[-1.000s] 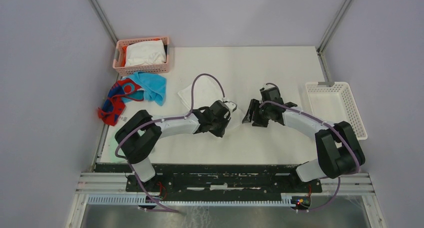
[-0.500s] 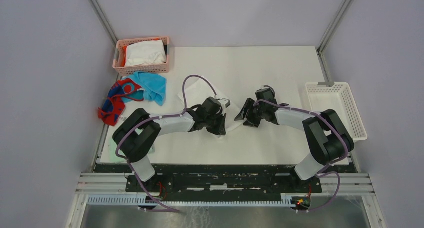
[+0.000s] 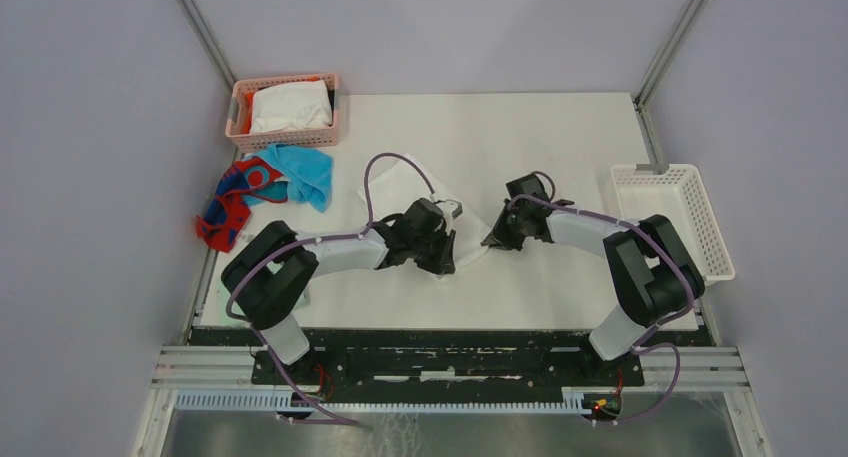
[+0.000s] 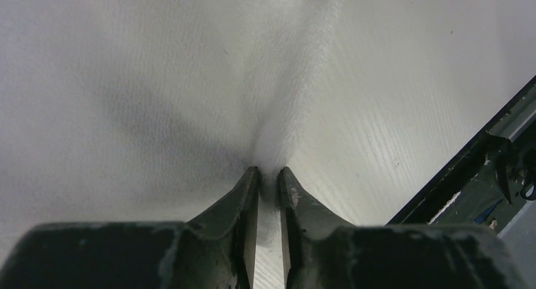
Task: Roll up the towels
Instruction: Roll the towel at the center of the board.
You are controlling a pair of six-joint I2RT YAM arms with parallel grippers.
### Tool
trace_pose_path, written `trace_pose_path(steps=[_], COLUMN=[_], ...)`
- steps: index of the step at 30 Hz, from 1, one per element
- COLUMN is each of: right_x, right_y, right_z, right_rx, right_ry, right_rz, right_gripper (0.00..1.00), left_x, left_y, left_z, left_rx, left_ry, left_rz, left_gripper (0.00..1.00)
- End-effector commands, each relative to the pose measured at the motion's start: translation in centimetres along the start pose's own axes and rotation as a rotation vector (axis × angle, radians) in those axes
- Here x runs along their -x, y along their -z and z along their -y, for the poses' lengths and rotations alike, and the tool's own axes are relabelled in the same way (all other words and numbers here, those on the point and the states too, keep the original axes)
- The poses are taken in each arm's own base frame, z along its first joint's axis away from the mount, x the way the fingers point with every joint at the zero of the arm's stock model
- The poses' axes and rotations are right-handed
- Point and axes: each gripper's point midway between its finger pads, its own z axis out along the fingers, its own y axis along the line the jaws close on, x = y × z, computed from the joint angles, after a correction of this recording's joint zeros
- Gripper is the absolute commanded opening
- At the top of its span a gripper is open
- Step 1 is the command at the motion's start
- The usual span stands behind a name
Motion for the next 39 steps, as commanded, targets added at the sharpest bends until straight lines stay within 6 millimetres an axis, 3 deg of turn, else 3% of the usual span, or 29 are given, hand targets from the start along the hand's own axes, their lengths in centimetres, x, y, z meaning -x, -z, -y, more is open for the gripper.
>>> trace_pose_path(steps=[1,5,12,25,31,36,39], right_x=[0.4,0.4,0.7,1.0,0.9,1.2,1.6], right_y=[0.3,0.8,2.1,3.8,3.7,3.6,3.5], right_z=[0.3,0.3,0.1,-0.8,-1.0,-1.3,-1.6], right_rx=[-0.104,-0.133,-0.182,-0.214,-0.209,-0.189,-0.163], right_ry=[-0.011,-0.03,-0.062,-0.085,-0.082,-0.066,-0.033], right_rz=[-0.01,-0.008,-0.016,-0.04,-0.045,-0.034,-0.018], right_gripper=[0.13,0.02,0.0,0.0,0.0,0.0,0.01], left_x=[1.3,1.9,3.0,3.4,3.1,2.7,2.8], left_y=[1.4,2.0,2.3,-0.4,-1.1,-1.0,-0.8], left_z=[1.9,2.2,3.2,4.1,3.0,3.4,4.1], left_rx=[0.001,0.059,0.241,0.509,0.576,0.548,0.499], left_ry=[-0.05,-0.116,-0.304,-0.565,-0.599,-0.588,-0.565], left_rz=[0.075,0.127,0.23,0.262,0.24,0.234,0.241], left_gripper=[0.29,0.43,0.59,0.6,0.51,0.21,0.1])
